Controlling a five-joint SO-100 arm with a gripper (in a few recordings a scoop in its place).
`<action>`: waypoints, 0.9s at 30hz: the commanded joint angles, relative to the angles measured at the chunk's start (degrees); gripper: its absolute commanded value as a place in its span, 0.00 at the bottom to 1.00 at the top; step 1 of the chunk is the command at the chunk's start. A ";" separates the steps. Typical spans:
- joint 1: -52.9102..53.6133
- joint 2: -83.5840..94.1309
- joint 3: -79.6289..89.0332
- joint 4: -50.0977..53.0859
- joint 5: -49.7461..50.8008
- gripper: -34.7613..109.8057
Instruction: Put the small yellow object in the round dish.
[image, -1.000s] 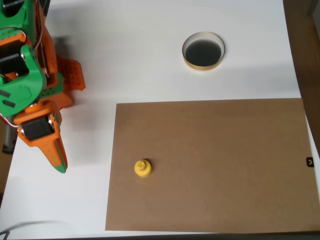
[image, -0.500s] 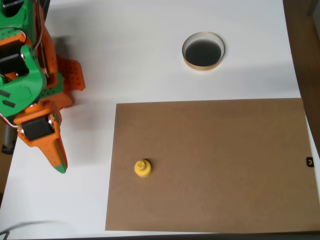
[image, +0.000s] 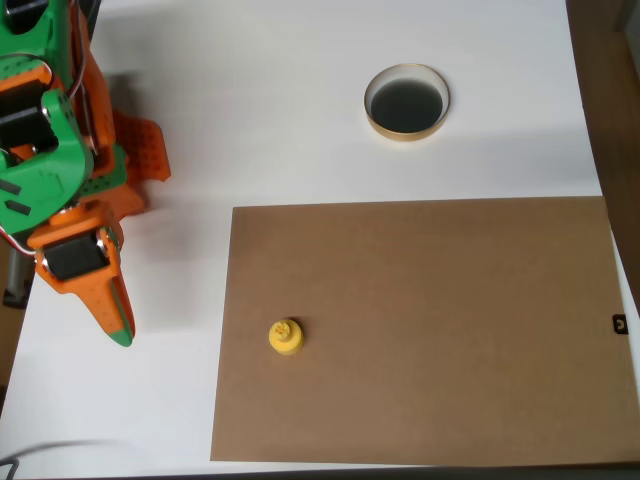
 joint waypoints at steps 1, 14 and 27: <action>0.97 1.32 -0.09 -0.53 -0.26 0.24; 0.97 1.32 -0.09 -0.53 -0.26 0.24; 0.97 1.32 -0.09 -0.70 -3.60 0.24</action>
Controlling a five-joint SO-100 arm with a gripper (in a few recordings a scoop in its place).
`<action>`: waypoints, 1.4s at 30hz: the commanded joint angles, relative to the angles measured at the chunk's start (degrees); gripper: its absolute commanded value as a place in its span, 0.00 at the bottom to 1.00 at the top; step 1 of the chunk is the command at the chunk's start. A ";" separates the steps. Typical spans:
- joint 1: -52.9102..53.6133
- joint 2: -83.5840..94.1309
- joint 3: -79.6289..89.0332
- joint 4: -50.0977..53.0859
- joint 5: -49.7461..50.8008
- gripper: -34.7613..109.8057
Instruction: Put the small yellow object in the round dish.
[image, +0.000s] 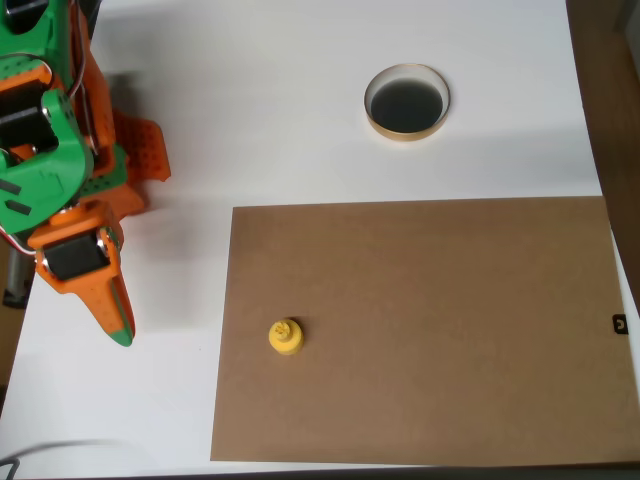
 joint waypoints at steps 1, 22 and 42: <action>0.97 1.32 -0.18 -0.53 -3.60 0.24; -2.02 -0.53 -11.34 -3.25 -3.43 0.36; -1.85 -44.30 -39.81 -5.62 -1.76 0.43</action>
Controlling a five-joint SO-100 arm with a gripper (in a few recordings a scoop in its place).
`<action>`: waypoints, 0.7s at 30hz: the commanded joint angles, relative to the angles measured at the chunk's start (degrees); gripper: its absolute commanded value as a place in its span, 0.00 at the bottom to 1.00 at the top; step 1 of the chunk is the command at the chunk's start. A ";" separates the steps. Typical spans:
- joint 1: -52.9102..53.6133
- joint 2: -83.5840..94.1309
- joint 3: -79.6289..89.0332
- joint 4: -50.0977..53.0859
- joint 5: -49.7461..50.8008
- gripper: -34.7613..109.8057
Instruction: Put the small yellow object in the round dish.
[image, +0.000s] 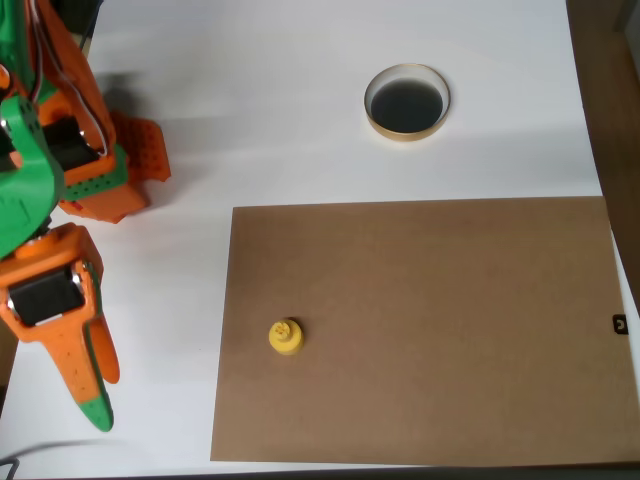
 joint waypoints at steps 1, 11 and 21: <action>-1.58 -2.02 -6.50 1.49 -1.58 0.43; -12.13 -8.44 -10.46 6.42 -6.24 0.44; -15.64 -25.84 -21.27 10.46 -4.31 0.46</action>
